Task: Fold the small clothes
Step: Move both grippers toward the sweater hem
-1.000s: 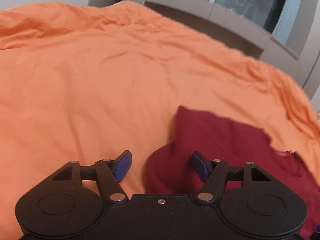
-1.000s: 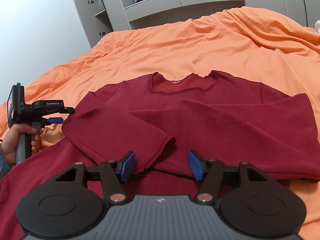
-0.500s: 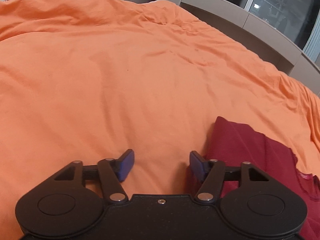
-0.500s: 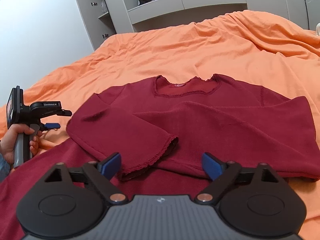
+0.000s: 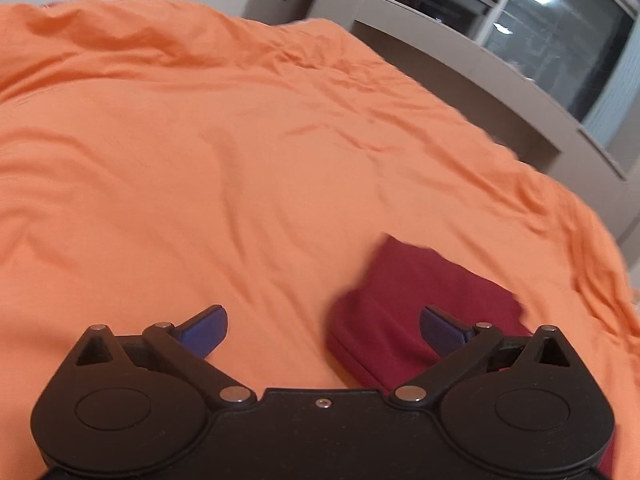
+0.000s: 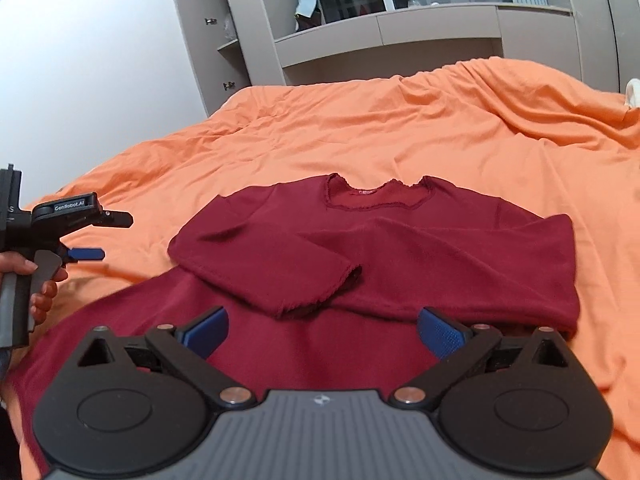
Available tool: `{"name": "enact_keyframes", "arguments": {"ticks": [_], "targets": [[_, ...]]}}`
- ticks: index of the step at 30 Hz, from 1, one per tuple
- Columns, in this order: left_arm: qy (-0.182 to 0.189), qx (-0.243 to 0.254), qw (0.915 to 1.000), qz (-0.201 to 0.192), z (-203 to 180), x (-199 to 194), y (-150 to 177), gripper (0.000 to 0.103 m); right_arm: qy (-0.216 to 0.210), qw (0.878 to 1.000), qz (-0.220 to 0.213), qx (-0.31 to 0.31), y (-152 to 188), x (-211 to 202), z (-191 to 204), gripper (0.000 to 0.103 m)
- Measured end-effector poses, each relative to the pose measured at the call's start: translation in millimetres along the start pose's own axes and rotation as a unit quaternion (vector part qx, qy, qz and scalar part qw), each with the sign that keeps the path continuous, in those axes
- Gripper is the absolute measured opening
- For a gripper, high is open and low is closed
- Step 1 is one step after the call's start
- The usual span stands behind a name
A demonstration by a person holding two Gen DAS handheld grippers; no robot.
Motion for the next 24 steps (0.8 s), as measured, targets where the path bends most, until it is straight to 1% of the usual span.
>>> {"name": "enact_keyframes", "arguments": {"ticks": [2, 4, 6, 9, 13, 15, 18, 21, 24], "targets": [[0.02, 0.021, 0.9996, 0.001, -11.5, -14.7, 10.6, 0.102, -0.002, 1.0, 0.002, -0.004, 12.3, -11.5, 0.7, 0.103], [0.031, 0.059, 0.9978, -0.003, -25.2, -30.4, 23.5, 0.102, -0.001, 1.0, 0.002, -0.012, 26.4, -22.9, 1.8, 0.103], [0.045, 0.101, 0.9938, -0.01, -37.8, -47.0, 37.8, 0.102, 0.005, 1.0, 0.002, -0.025, 40.0, -34.3, 3.9, 0.103], [0.069, 0.146, 0.9867, -0.017, -50.0, -69.0, 58.3, 0.102, 0.009, 0.999, -0.002, -0.036, 57.0, -50.3, 6.8, 0.103], [0.101, 0.182, 0.9778, -0.024, -54.5, -91.4, 82.1, 0.102, 0.015, 0.998, -0.012, -0.052, 75.5, -73.1, 13.7, 0.103], [0.109, 0.194, 0.9745, -0.025, -54.8, -100.4, 92.4, 0.102, 0.019, 0.998, -0.011, -0.063, 87.0, -82.8, 18.0, 0.103], [0.112, 0.215, 0.97, -0.023, -53.9, -110.5, 106.0, 0.102, 0.029, 0.994, -0.011, -0.103, 107.0, -98.0, 27.5, 0.103], [0.108, 0.235, 0.9658, -0.019, -51.9, -120.4, 119.2, 0.102, 0.049, 0.986, -0.021, -0.157, 128.7, -112.6, 39.7, 0.103], [0.105, 0.249, 0.9625, -0.018, -47.8, -133.2, 130.0, 0.102, 0.07, 0.978, -0.045, -0.192, 145.5, -126.6, 50.5, 0.103]]}}
Point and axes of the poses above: each gripper's, at about its wrist camera, not at the fingertips, and x roughly the way its jaws point, z to its left, y to its underside, the point moved 3 cm from there along x, roughly the way its jaws point, and after that the axes turned 11 degrees about x, right-handed, at the moved point
